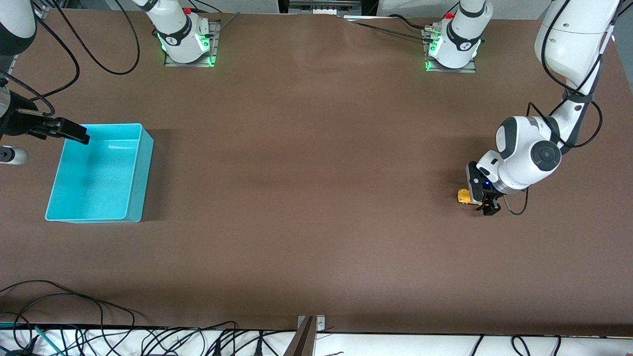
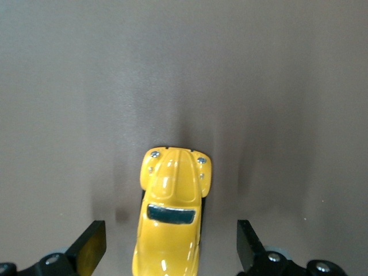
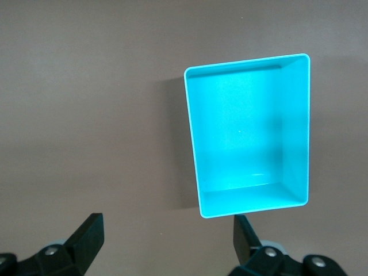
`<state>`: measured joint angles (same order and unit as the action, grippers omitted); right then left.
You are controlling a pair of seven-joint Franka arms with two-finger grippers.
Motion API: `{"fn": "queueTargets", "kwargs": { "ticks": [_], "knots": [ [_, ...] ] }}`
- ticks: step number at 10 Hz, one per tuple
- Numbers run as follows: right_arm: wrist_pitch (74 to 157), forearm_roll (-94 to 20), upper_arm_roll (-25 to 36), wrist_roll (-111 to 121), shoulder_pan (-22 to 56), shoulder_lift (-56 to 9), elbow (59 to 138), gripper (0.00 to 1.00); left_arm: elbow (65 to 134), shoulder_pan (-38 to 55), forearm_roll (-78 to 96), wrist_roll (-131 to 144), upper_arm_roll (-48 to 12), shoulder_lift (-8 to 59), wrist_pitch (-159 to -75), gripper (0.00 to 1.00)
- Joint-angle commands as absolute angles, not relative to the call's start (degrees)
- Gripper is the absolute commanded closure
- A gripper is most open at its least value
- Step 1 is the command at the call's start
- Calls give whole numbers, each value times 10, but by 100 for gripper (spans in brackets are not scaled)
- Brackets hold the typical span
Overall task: Wind up and store yellow beetle car
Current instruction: 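Lower the left gripper and close it on the yellow car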
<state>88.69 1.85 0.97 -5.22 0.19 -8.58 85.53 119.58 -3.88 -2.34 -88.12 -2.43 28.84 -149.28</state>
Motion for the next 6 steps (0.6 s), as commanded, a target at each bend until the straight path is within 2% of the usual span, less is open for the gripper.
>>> {"fn": "queueTargets", "kwargs": {
  "ticks": [1, 2, 3, 4, 6],
  "knots": [
    [882, 9, 11, -40, -1, -83, 856, 0, 1199, -42, -35, -892, -25, 290, -1504, 27],
    [882, 9, 12, -40, -1, -83, 856, 0, 1199, -42, -34, -892, -25, 290, -1503, 70],
    [882, 9, 12, -40, -1, -83, 856, 0, 1198, -42, -33, -892, -25, 291, -1502, 93],
    [882, 9, 12, -40, -1, -83, 856, 0, 1198, -42, -33, -893, -25, 291, -1501, 98],
    [882, 9, 12, -40, -1, -83, 856, 0, 1198, -42, -33, -893, -25, 292, -1499, 98]
  ]
}}
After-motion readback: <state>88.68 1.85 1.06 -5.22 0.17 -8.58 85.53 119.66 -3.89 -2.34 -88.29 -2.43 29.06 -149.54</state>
